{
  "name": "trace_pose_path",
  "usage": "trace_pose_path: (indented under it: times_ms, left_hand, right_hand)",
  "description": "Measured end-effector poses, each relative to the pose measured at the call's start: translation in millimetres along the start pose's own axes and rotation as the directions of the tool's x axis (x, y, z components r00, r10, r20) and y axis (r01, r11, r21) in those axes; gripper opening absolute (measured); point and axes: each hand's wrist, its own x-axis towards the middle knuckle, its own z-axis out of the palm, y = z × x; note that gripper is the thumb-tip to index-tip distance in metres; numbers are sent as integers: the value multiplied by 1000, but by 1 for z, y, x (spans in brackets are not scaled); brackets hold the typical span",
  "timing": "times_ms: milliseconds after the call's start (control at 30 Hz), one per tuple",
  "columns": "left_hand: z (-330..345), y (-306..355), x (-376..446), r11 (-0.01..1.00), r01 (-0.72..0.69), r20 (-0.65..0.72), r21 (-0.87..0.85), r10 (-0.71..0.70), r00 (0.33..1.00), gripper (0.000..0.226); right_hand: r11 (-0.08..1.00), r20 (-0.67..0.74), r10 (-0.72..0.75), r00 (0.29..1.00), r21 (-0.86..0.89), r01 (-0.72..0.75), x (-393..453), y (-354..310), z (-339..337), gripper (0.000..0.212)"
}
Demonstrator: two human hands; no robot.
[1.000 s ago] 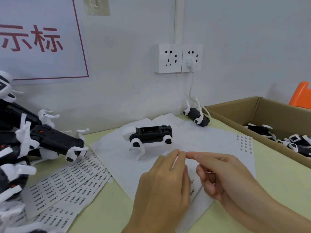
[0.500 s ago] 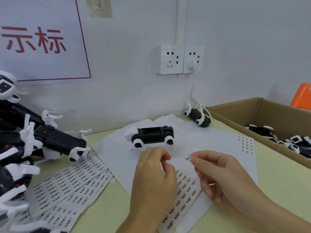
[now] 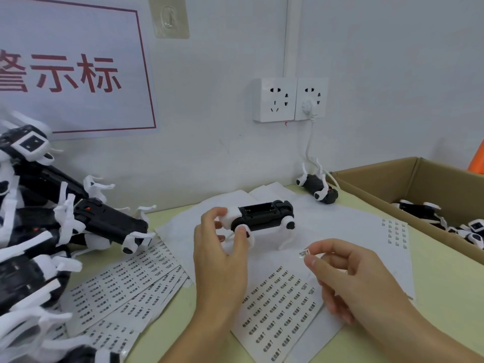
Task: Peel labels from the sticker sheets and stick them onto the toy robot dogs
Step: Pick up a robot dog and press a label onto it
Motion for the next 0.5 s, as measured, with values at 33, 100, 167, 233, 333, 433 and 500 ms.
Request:
trace_pose_path:
  times_ms: [33,100,167,233,333,433,500]
  left_hand:
    - [0,0,0,1000,-20,-8,9,20,1000,26]
    - [0,-1,-1,999,-47,8,-8,47,999,29]
    - [1,2,-2,997,-25,60,-72,29,998,40]
    - [2,1,-1,996,-11,66,-84,16,998,49]
    - [2,1,-2,995,-99,-18,-5,99,995,39]
    - [2,6,-5,970,-232,-47,70,235,971,28]
    - [3,11,-4,945,-299,-48,133,307,950,26]
  right_hand:
    - [1000,-3,-2,1000,0,2,0,0,0,0]
    - [1000,-7,-13,1000,-5,13,0,1,0,2]
    - [1000,-11,-21,1000,-14,20,1,2,-1,4]
    - [1000,-14,-22,1000,-16,22,1,2,-1,2]
    - [999,-16,-28,999,-27,28,1,1,-1,3]
    - [998,-25,-42,999,-39,41,2,0,-1,7]
    - [998,-32,-54,998,-46,52,2,-1,-2,9]
